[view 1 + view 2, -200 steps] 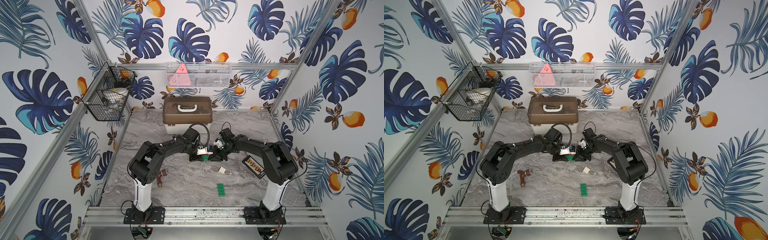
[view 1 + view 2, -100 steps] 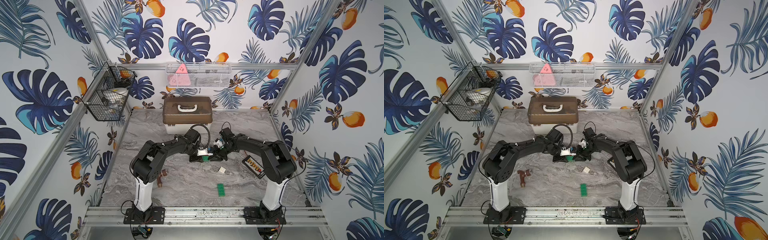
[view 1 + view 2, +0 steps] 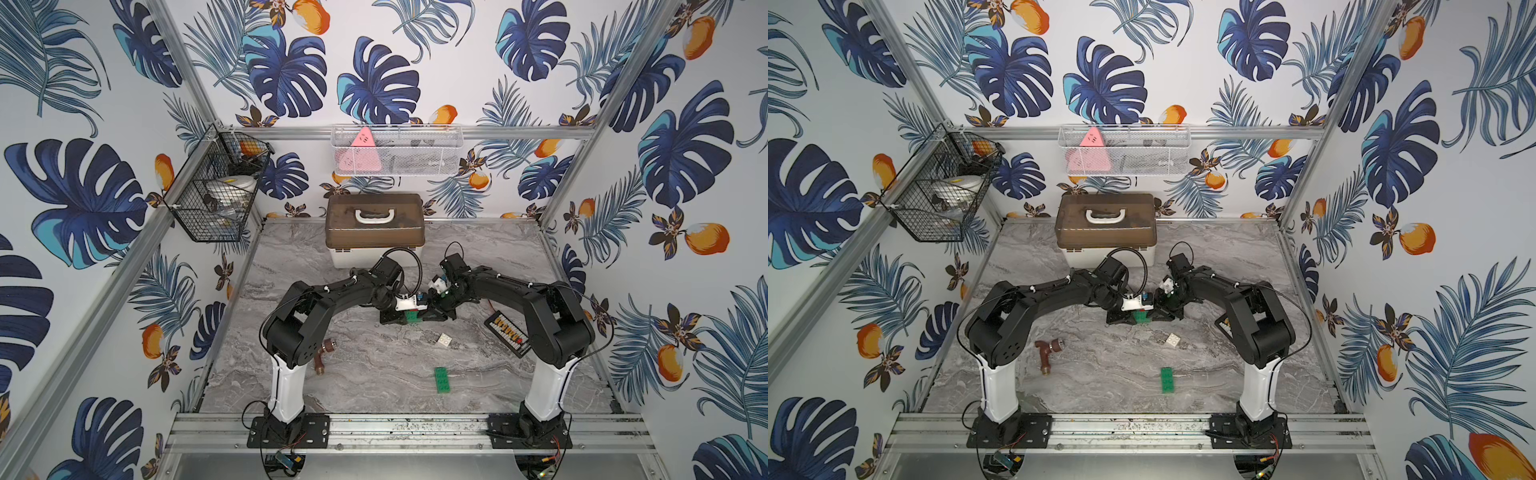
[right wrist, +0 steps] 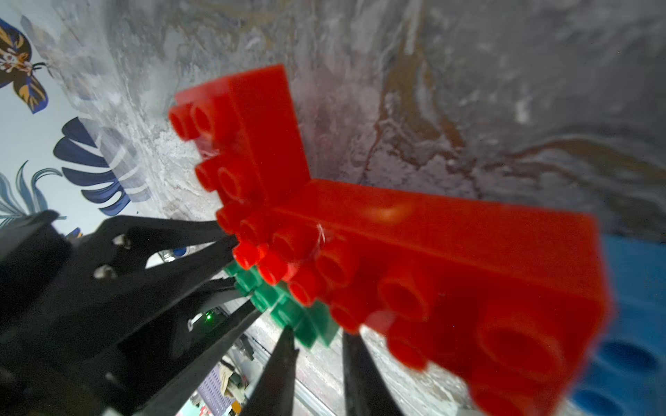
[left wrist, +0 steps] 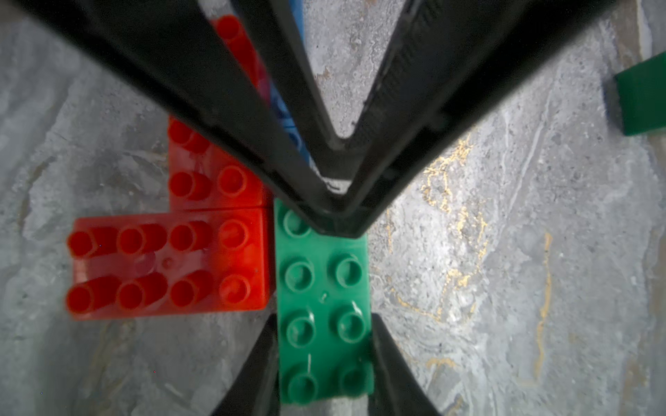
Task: Assemble a small pinwheel with lego
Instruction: Assemble the lego brick with the lego brick, then move the lego brick at the center of the board.
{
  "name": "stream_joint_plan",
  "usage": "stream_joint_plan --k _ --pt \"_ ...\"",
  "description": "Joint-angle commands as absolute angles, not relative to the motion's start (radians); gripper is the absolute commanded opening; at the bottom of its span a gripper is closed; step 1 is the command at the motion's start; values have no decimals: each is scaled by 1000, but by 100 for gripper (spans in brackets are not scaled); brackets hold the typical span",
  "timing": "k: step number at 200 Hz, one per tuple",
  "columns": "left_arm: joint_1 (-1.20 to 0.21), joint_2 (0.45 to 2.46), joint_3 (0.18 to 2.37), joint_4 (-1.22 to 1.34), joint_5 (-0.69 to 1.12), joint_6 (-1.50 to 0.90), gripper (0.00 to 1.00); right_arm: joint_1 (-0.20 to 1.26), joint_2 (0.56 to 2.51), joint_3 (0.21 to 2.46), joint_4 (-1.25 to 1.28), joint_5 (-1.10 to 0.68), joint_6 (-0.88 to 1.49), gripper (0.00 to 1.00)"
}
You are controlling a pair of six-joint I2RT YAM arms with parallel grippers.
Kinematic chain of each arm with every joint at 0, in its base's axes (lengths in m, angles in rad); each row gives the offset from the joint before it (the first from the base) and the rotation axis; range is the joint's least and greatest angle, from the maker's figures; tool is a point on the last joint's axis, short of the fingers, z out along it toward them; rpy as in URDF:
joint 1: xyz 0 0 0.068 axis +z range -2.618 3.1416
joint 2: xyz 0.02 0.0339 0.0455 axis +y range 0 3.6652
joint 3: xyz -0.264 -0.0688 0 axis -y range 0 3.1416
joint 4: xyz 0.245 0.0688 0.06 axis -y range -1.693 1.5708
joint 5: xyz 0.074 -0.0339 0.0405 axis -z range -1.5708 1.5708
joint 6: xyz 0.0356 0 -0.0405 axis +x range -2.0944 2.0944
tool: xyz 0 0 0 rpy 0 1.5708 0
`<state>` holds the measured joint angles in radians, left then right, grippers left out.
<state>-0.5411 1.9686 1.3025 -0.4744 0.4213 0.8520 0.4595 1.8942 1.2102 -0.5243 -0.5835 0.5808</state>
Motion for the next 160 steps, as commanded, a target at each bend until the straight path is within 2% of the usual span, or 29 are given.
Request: stream_joint_plan --k 1,21,79,91,108,119,132,149,160 --pt "-541 1947 1296 -443 470 770 99 481 1871 1230 -421 -531 593 36" --pt "-530 1917 1274 -413 490 735 99 481 1850 1226 -436 -536 588 39" --pt "-508 1818 1211 -307 534 541 99 463 1733 1112 -451 -541 555 40" --pt "-500 1765 1162 -198 563 397 99 461 1674 1086 -482 -518 523 40" --pt "-489 1664 1043 85 564 30 99 486 1593 1075 -612 -394 459 45" --pt "-489 1607 959 276 518 -203 99 500 1548 1056 -692 -337 437 48" --pt "-489 1565 893 380 435 -471 99 518 1504 1010 -743 -326 442 48" --pt "-488 1548 807 546 474 -615 99 568 1451 948 -790 -292 477 52" --pt "-488 1549 779 567 458 -714 99 619 1424 911 -804 -291 511 56"
